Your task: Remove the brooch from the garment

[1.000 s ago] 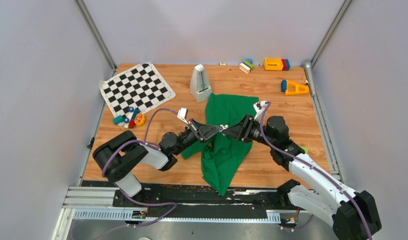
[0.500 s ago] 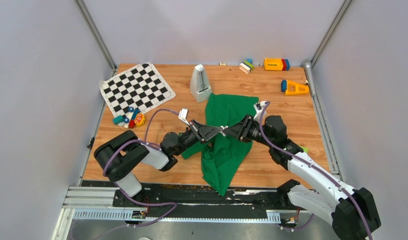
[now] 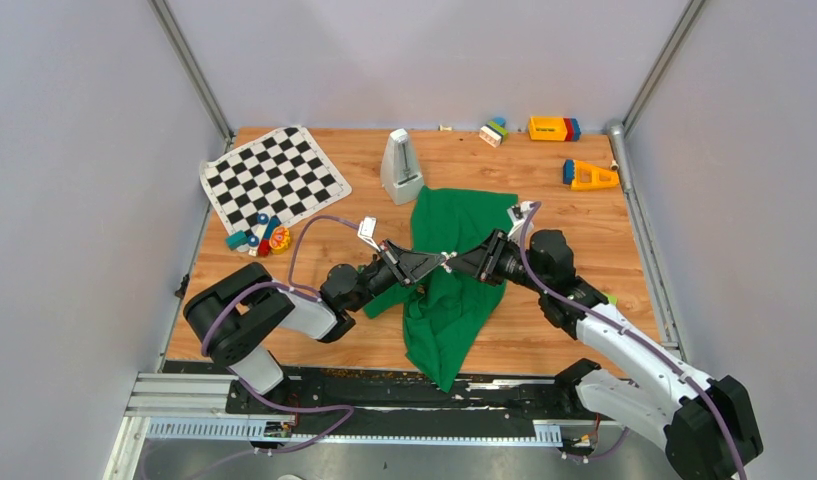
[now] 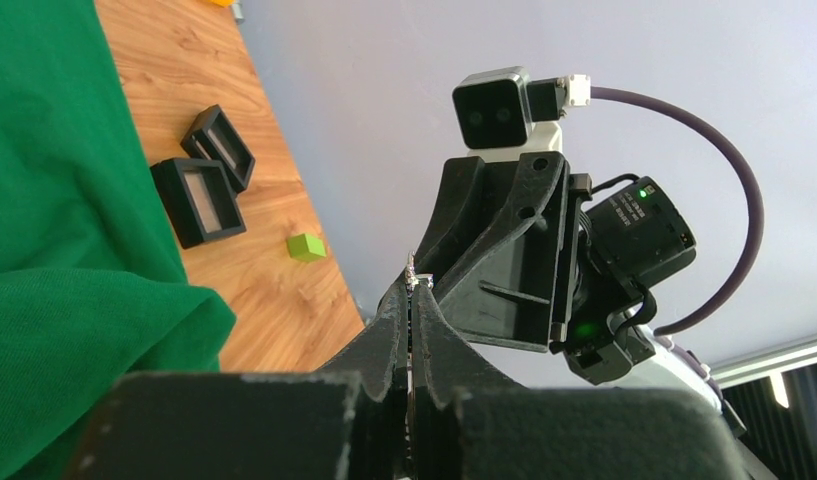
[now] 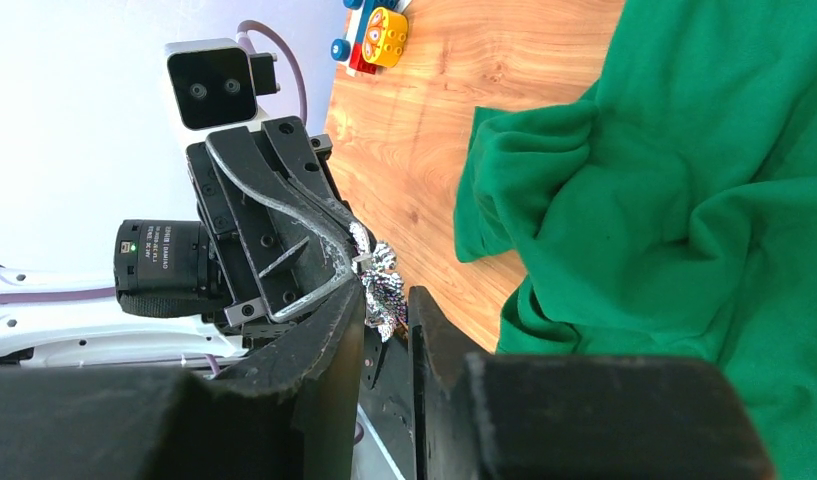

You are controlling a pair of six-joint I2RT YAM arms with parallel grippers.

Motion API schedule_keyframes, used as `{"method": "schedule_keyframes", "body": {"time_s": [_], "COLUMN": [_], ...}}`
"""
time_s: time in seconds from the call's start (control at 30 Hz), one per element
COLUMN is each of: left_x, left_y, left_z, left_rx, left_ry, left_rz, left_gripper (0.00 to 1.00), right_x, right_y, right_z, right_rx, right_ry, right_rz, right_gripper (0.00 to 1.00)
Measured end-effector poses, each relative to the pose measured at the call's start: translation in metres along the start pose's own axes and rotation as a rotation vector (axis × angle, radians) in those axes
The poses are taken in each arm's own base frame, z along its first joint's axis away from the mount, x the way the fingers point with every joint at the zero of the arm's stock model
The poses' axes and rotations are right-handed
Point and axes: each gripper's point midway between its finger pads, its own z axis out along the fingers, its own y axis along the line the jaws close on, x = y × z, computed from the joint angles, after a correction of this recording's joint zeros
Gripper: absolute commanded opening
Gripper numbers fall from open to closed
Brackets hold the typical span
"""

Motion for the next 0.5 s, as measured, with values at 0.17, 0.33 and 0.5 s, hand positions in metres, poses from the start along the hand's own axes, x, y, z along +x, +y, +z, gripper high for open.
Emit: {"method": "schedule_keyframes", "body": {"time_s": [0.17, 0.33, 0.5], "left_x": [0.0002, 0.0004, 0.0007], "left_y": [-0.0014, -0.0014, -0.0025], "left_z": [0.0001, 0.0007, 0.0042], "left_rx": [0.002, 0.003, 0.007], "left_ry": [0.002, 0.005, 0.015], "left_rz": [0.010, 0.022, 0.036], "left_gripper": [0.00, 0.00, 0.00], "right_x": [0.0000, 0.0002, -0.0011], "right_y": [0.0010, 0.0008, -0.0003], "right_z": [-0.0010, -0.0010, -0.0009], "right_rx": [-0.002, 0.000, 0.003], "right_ry": [-0.001, 0.000, -0.002], "right_rz": [0.002, 0.007, 0.009], "right_gripper": [0.14, 0.13, 0.13]}}
